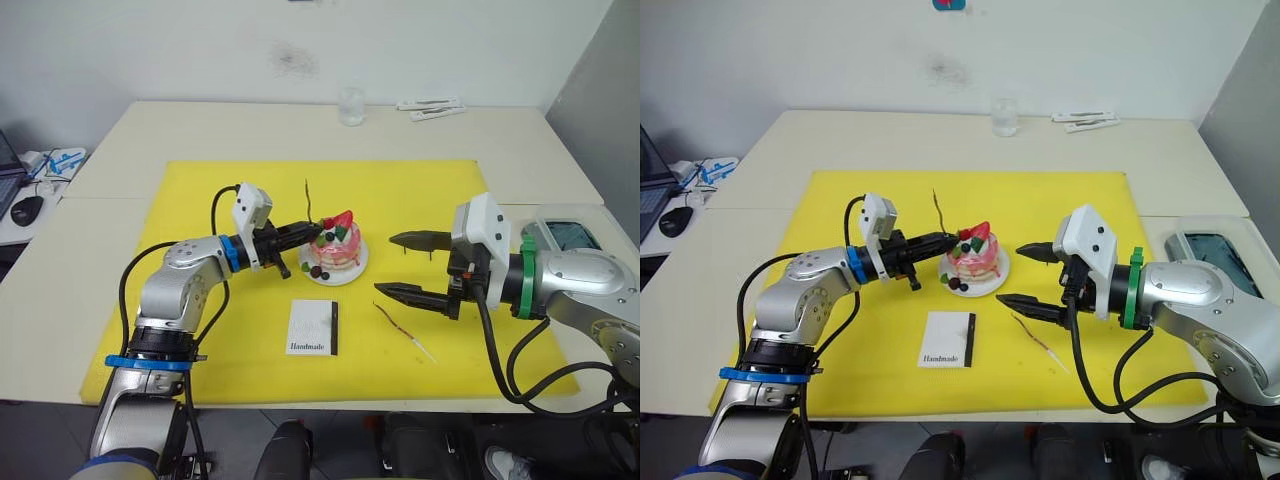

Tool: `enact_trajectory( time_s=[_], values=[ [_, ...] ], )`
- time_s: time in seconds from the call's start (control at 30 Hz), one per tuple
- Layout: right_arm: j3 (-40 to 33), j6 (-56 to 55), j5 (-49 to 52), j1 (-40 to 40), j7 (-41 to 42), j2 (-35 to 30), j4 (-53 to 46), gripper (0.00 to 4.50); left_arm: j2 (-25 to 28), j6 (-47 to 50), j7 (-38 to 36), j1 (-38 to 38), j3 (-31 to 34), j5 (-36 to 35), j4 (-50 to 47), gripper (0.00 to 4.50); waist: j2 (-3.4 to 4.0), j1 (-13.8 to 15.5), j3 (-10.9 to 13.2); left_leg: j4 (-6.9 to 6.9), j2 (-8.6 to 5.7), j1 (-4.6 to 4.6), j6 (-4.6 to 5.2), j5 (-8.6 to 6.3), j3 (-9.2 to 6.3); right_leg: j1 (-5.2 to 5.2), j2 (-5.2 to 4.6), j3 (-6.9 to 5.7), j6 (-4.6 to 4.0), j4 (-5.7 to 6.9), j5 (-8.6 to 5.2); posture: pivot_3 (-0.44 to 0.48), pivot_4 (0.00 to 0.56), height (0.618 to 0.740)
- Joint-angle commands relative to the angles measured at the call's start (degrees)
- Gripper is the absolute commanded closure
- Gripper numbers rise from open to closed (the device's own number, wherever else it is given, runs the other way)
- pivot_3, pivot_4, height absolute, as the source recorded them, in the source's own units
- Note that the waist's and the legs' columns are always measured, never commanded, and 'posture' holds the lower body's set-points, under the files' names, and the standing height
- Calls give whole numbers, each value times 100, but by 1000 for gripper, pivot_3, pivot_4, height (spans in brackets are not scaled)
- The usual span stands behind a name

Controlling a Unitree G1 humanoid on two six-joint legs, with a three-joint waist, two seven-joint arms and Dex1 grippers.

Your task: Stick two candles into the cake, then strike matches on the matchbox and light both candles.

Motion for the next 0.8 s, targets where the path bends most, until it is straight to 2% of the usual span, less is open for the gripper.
enact_trajectory(
  time_s=[0.03,0.27,0.53,0.8],
  values=[
    [-168,-100,-45,-56,22,27,-157,712,-50,-134,-21,81,-119,134,37,4500,0,0,0,0,0,1,0,0,0,1,0,-1,0,0,0,0,150,740],
    [-163,-101,-62,-59,14,47,-154,712,-93,-130,79,34,2,97,-26,4500,0,1,0,1,0,4,0,0,-3,5,0,-2,0,1,0,0,150,740],
    [-177,-118,-72,-58,32,61,-132,671,133,342,-15,-6,126,-217,-493,2156,0,-1,0,1,0,4,0,0,-5,5,0,-4,0,2,0,0,150,740],
    [-194,-138,-63,-45,69,62,-128,671,490,556,-60,98,284,-341,-858,2156,0,-6,0,0,1,5,0,0,-5,5,1,-4,1,2,0,0,150,740]
  ],
)
